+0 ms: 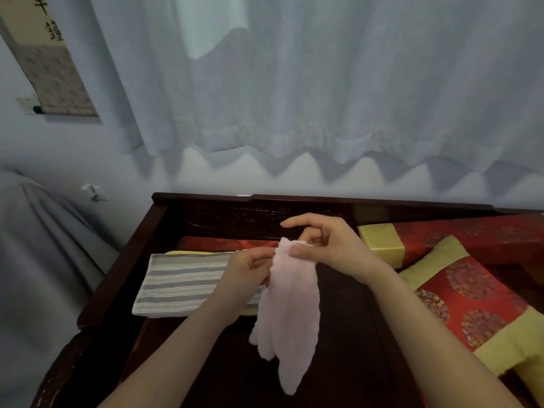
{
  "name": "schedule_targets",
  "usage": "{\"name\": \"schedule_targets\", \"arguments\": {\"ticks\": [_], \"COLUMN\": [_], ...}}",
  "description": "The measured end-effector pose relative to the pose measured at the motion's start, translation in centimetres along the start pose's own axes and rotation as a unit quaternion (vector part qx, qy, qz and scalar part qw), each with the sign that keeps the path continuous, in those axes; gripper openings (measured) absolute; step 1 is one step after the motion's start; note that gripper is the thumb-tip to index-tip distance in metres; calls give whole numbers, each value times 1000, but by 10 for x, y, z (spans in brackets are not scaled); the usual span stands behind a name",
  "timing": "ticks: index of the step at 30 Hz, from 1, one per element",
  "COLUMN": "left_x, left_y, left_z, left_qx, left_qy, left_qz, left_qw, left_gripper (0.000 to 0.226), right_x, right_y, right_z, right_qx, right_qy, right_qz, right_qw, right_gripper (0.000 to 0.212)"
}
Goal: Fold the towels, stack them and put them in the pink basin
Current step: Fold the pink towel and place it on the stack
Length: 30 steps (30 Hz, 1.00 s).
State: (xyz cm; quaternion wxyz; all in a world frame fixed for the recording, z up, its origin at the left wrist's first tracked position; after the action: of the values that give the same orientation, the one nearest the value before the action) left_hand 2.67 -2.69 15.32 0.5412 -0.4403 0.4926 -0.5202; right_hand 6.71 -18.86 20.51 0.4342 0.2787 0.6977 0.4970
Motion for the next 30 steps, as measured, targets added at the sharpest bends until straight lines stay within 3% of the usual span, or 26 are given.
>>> {"name": "schedule_targets", "arguments": {"ticks": [8,12,15,18,22,25,30], "left_x": [-4,-3,-2,-4,-8,-3,4], "left_y": [-4,-7,-9,-9,-14,-17,-15], "left_z": [0,1,2,3,1,-1,3], "left_qx": [43,68,83,90,138,178,195], "left_qy": [13,37,56,34,0,53,156], "left_qz": [21,41,61,36,-3,-16,133], "left_qw": [999,996,993,995,990,983,959], "left_gripper": [20,21,19,7,22,19,41], "right_x": [1,4,4,2,-4,-10,-15], "right_y": [-3,-5,-5,-3,2,8,25], "right_z": [5,9,10,9,6,2,-6], "right_qx": [21,37,40,25,-28,-57,-82], "right_qy": [-38,-3,7,-5,-53,-81,-58], "right_qz": [-57,-70,-94,-93,-93,-69,-52], "right_qw": [997,997,995,995,994,993,994], "right_gripper": [22,32,22,10,17,21,14]}}
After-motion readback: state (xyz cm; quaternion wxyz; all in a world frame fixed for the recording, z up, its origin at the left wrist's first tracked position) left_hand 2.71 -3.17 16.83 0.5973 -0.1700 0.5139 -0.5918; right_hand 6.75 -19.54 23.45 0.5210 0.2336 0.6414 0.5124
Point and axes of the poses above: each hand's wrist, its own z-axis towards the middle knuckle, its own x-axis out of the palm, y = z × x, the point moved 4 cm from there along z, towards the middle knuckle, and after that the axes turned 15 degrees about x, right-handed, at the moved point
